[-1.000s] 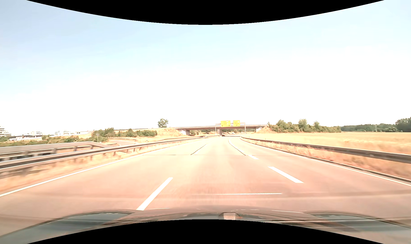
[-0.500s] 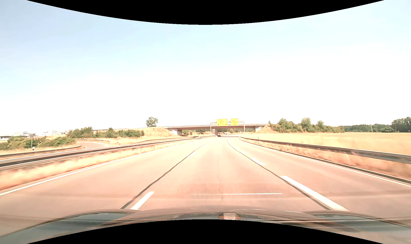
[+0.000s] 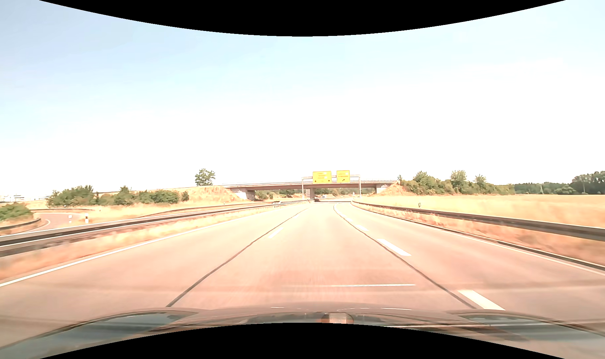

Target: Follow the waypoints while adhering to traffic rules and regulations

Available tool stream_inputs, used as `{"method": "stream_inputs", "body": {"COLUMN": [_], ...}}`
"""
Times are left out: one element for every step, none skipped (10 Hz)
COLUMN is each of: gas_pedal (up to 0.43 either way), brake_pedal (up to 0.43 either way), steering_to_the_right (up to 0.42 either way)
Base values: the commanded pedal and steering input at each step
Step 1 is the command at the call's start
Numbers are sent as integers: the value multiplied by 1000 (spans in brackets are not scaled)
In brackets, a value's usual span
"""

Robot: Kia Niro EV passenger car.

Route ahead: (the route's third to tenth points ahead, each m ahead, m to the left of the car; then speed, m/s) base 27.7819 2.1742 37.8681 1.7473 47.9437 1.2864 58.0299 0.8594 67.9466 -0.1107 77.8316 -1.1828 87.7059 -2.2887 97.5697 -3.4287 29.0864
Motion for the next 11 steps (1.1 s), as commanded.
{"method": "stream_inputs", "body": {"gas_pedal": [358, 358, 358, 358, 358, 358, 358, 358, 358, 358, 358], "brake_pedal": [0, 0, 0, 0, 0, 0, 0, 0, 0, 0, 0], "steering_to_the_right": [10, 10, 10, 10, 10, 10, 10, 10, 10, 10, 10]}}
